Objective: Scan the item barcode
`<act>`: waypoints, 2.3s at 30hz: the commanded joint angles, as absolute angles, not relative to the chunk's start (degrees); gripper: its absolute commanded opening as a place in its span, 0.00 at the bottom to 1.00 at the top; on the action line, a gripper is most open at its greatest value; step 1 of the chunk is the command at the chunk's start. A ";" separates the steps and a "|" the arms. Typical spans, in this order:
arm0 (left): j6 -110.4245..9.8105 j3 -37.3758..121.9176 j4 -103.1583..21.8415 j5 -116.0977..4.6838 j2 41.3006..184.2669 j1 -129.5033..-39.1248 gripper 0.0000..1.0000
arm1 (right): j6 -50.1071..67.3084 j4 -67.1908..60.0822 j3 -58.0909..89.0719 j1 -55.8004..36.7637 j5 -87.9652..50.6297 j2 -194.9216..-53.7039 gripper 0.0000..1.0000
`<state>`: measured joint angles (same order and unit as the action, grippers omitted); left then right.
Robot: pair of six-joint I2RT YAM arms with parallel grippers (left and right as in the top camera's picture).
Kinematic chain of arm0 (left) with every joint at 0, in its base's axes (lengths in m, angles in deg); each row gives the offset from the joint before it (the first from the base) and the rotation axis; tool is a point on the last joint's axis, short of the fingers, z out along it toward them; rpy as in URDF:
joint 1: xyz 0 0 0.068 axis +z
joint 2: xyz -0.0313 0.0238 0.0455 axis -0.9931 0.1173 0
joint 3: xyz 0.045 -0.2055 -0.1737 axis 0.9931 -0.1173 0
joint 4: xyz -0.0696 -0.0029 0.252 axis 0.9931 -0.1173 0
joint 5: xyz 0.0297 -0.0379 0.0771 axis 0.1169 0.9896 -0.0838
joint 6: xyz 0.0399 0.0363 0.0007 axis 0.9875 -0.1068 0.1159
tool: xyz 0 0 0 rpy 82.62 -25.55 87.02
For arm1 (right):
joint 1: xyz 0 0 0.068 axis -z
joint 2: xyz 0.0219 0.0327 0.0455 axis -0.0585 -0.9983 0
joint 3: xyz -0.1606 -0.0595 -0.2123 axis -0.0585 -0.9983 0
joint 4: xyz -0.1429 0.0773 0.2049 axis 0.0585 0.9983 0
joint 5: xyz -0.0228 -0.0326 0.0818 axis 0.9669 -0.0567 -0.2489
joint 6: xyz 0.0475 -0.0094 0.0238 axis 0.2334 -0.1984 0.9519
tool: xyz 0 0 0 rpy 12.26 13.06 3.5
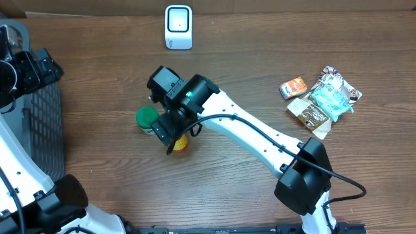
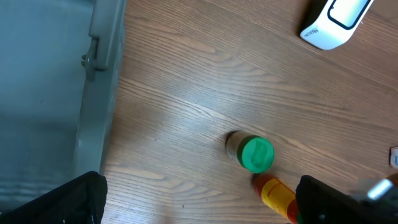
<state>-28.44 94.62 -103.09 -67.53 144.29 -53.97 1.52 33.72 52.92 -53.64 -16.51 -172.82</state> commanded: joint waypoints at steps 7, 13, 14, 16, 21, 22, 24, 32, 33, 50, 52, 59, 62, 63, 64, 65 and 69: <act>-27.35 94.38 -103.09 -67.42 144.64 -54.03 0.99 | 2.17 32.26 50.36 -53.81 -9.80 -173.06 0.76; -27.35 94.38 -103.09 -67.42 144.64 -54.03 1.00 | 2.15 32.39 50.47 -53.81 -9.83 -172.98 0.50; -27.35 94.38 -103.09 -67.42 144.64 -54.03 1.00 | 2.15 32.52 50.49 -53.81 -9.83 -172.91 0.48; -27.35 94.38 -103.09 -67.42 144.64 -54.03 0.99 | 2.15 33.15 51.02 -53.81 -9.83 -172.91 0.38; -27.35 94.38 -103.09 -67.42 144.64 -54.03 0.99 | 1.17 35.01 53.10 -53.81 -9.80 -172.50 0.25; -27.35 94.38 -103.09 -67.42 144.64 -54.03 0.99 | -0.08 35.34 53.62 -53.77 -9.80 -172.21 0.25; -27.35 94.38 -103.09 -67.42 144.64 -54.03 1.00 | -3.05 36.17 54.67 -53.75 -9.80 -171.56 0.25; -27.35 94.38 -103.09 -67.42 144.64 -54.03 0.99 | -31.11 38.16 55.83 -53.77 -9.83 -166.84 0.19; -27.35 94.38 -103.09 -67.42 144.64 -54.03 1.00 | -36.97 39.03 55.83 -53.77 -9.83 -166.49 0.17; -27.35 94.38 -103.09 -67.42 144.64 -54.03 0.99 | -76.99 43.97 53.10 -50.07 -15.51 -166.59 0.14; -27.35 94.38 -103.09 -67.42 144.64 -54.03 1.00 | -77.82 43.95 52.31 -49.18 -16.80 -166.88 0.15; -27.35 94.38 -103.09 -67.42 144.64 -54.03 1.00 | -78.19 43.95 52.11 -47.41 -20.21 -168.17 0.16; -27.35 94.38 -103.09 -67.42 144.64 -54.03 0.99 | -78.24 43.93 52.09 -47.36 -20.51 -168.34 0.22; -27.35 94.38 -103.09 -67.42 144.64 -54.03 1.00 | -78.19 43.93 52.09 -47.36 -21.15 -168.39 0.29; -27.35 94.38 -103.09 -67.42 144.64 -54.03 1.00 | -77.78 44.00 52.07 -47.36 -22.24 -168.43 0.33; -27.35 94.38 -103.09 -67.42 144.64 -54.03 0.99 | -76.75 44.00 52.07 -47.36 -23.36 -168.43 0.36; -27.35 94.38 -103.09 -67.42 144.64 -54.03 0.99 | -72.14 43.97 51.89 -47.30 -26.26 -168.43 0.38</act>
